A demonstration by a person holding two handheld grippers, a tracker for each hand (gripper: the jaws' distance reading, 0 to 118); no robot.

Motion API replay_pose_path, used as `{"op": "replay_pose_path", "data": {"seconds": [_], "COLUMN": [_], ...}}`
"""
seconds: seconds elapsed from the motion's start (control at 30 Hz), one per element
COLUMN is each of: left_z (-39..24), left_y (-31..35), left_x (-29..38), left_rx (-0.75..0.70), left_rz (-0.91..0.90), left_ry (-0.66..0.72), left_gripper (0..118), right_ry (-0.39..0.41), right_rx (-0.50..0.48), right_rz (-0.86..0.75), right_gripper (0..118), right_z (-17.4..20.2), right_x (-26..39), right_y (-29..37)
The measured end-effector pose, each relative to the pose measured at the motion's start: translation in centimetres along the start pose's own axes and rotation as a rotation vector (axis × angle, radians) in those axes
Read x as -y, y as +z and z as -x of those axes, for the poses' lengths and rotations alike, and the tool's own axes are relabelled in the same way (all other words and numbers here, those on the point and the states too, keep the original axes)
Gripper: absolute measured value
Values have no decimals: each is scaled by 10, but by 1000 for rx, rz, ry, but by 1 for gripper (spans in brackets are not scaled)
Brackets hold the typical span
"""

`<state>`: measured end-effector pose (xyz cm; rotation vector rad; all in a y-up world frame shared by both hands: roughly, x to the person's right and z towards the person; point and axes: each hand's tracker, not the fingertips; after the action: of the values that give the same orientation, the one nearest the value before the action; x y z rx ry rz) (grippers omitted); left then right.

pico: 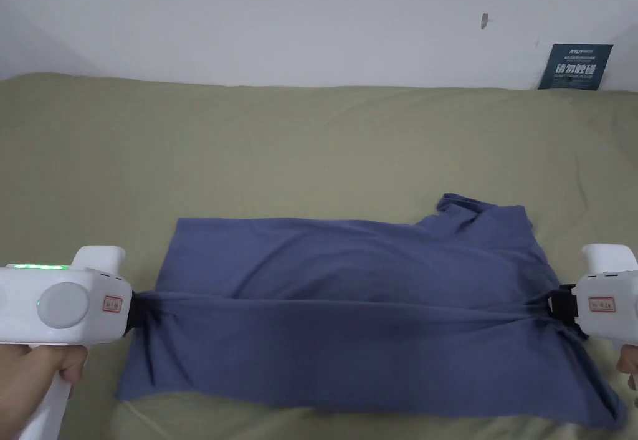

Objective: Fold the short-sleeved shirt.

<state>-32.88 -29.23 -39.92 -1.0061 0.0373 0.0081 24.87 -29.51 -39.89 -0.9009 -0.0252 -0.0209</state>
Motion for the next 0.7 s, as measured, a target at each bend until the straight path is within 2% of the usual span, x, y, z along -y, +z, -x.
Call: {"op": "replay_pose_path", "data": {"seconds": [0.07, 0.1, 0.13, 0.17, 0.2, 0.37, 0.4, 0.43, 0.47, 0.5, 0.53, 0.57, 0.67, 0.7], "left_z": [1, 1, 1, 0, 2, 4, 5, 5, 14, 16, 16, 15, 13, 14], "left_y": [-4, -3, -1, 0, 2, 39, 45, 49, 49, 51, 52, 52, 52, 50], "left_x": [2, 4, 7, 9, 14, 50, 59, 69, 74, 81, 89, 96, 103, 103], "left_rx": [14, 16, 17, 12, 2, -11, -2, 12, 11, 26, 43, 40, 57, 66], "left_rz": [-5, -12, -27, -11, 2, -45, -57, -61, -64, -59, -56, -57, -50, -43], "left_ry": [18, 15, 8, -11, -12, 5, 26, 50, 71, 76, 88, 109, 133, 140], "left_gripper": [5, 29, 68, 107, 118, 118, 115, 108, 90, 45, 11, 0, 0, 7], "right_ry": [-33, -51, -65, -73, -81, -121, -123, -134, -136, -137, -133, -116, -125, -109], "right_rx": [-7, -2, -6, -20, -27, -60, -64, -81, -79, -71, -46, -35, -81, -60], "right_rz": [36, 29, 28, 18, -13, -50, -46, -51, -53, -57, -72, -64, -44, -42], "right_gripper": [22, 66, 100, 115, 118, 118, 112, 97, 70, 17, 3, 2, 2, 2], "right_z": [-2, -6, -8, -9, -10, -17, -18, -18, -17, -17, -16, -15, -16, -14], "right_x": [5, 7, 11, 15, 19, 50, 58, 68, 77, 86, 96, 104, 117, 120], "right_y": [-4, -4, -1, 6, 15, 59, 66, 73, 79, 82, 85, 86, 89, 90]}}
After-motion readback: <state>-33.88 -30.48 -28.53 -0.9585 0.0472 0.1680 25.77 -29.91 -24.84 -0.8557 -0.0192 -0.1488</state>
